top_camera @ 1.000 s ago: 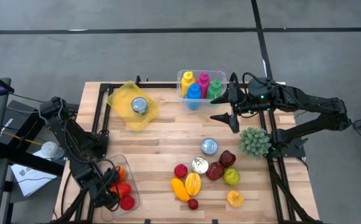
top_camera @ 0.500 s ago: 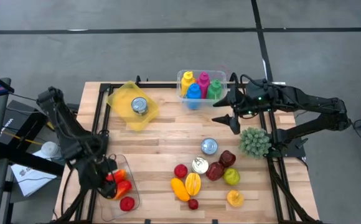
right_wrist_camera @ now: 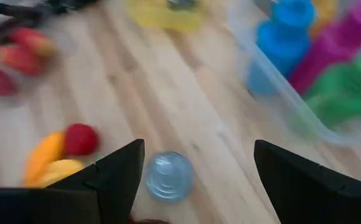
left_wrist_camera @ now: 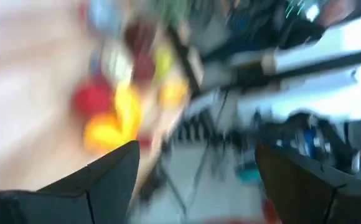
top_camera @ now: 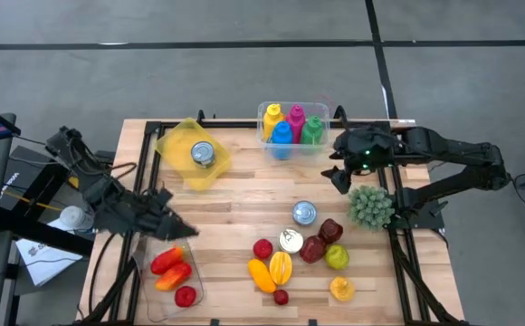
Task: Pick & Place Food Item
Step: Put the red tuna can into the yellow bin
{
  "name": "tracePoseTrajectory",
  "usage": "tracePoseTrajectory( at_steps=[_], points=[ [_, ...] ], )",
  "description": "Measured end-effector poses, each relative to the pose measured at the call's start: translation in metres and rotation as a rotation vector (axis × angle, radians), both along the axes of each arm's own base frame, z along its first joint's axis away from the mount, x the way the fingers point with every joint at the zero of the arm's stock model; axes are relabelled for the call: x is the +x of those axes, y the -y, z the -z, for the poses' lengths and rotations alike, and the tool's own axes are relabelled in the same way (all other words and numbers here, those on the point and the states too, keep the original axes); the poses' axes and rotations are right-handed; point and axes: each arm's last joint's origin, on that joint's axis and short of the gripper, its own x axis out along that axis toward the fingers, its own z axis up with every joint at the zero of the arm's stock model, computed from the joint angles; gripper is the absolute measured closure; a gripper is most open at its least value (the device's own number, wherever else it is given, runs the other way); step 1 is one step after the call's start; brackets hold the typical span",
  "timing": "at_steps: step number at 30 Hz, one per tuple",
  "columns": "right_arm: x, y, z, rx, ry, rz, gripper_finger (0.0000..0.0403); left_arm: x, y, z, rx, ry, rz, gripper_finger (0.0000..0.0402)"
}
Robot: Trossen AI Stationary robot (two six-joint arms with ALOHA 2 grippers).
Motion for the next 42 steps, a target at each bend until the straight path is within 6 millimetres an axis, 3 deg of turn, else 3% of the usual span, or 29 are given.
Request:
tracePoseTrajectory(
  at_steps=[4,9,16,27,34,38,42],
  points=[
    [0.005,0.0,0.037,0.012,-0.092,-0.004,0.0106,0.012,-0.01,-0.009,0.197,0.108,-0.097,0.0093],
    [0.017,-0.002,0.091,0.039,-0.085,-0.115,0.0106,0.021,-0.021,-0.014,0.28,0.143,-0.149,0.0093],
    [0.024,0.002,0.136,0.062,-0.159,-0.055,0.0106,0.024,-0.027,-0.014,0.299,0.137,-0.179,0.0093],
    [0.06,0.01,0.208,0.069,-0.441,0.001,0.0106,0.024,-0.027,-0.014,0.299,0.135,-0.182,0.0092],
    [0.073,0.01,0.216,0.082,-0.426,-0.008,0.011,0.024,-0.027,-0.014,0.3,0.135,-0.181,0.0092],
    [0.075,0.01,0.202,0.076,-0.395,-0.017,0.012,0.024,-0.027,-0.014,0.301,0.133,-0.181,0.0092],
    [0.079,0.009,0.171,0.055,-0.265,-0.034,0.0121,0.024,-0.027,-0.014,0.301,0.133,-0.181,0.0092]
  ],
)
